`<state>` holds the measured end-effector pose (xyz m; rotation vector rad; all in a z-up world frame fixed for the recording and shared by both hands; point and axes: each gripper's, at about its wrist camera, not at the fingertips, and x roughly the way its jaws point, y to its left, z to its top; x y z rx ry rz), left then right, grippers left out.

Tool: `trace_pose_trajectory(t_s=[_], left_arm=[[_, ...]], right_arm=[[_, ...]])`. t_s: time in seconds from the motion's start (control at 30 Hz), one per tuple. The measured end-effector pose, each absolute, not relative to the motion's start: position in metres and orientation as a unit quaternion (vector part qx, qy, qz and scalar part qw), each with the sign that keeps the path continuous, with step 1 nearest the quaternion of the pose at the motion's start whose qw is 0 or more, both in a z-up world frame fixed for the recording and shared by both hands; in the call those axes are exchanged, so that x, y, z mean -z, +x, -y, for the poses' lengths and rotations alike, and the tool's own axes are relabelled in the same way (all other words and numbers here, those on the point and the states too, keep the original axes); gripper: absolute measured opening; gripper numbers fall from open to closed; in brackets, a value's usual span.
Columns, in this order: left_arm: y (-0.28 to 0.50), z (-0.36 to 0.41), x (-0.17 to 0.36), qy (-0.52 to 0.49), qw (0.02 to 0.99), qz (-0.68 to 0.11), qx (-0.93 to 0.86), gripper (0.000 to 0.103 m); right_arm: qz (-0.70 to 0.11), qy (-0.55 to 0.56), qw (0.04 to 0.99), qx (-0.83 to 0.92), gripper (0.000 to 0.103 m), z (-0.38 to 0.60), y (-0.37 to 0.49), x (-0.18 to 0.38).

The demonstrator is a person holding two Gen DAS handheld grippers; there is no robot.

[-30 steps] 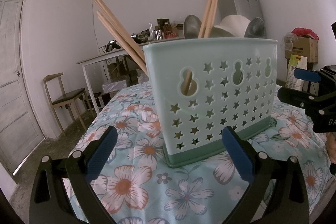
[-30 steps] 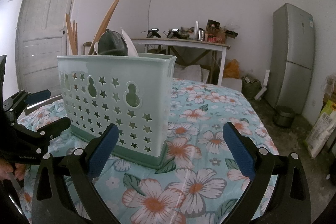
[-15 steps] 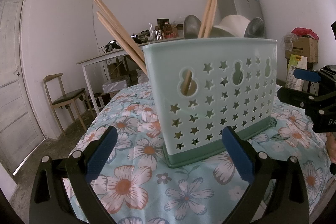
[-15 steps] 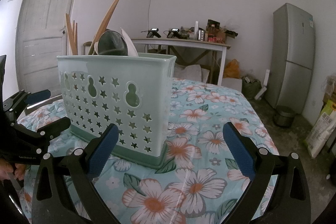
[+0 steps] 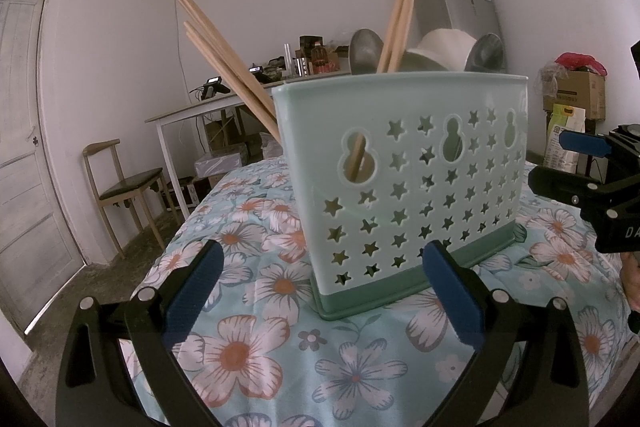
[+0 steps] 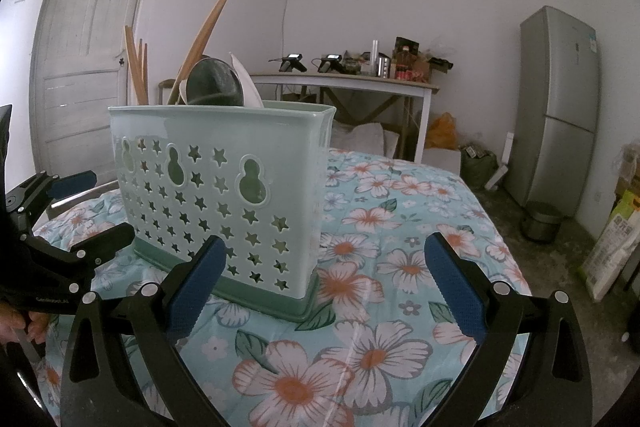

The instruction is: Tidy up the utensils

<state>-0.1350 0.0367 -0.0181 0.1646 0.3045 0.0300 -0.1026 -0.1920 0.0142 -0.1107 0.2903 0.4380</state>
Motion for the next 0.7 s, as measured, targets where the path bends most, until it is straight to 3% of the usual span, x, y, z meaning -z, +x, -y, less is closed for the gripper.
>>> trace_pose_trajectory(t_s=[0.7], left_arm=[[-0.135,-0.0357,0.0181,0.082,0.985,-0.151,-0.015,0.098]], right_arm=[[-0.145,-0.055,0.964,-0.216,0.095,0.1942,-0.1029,-0.0128]])
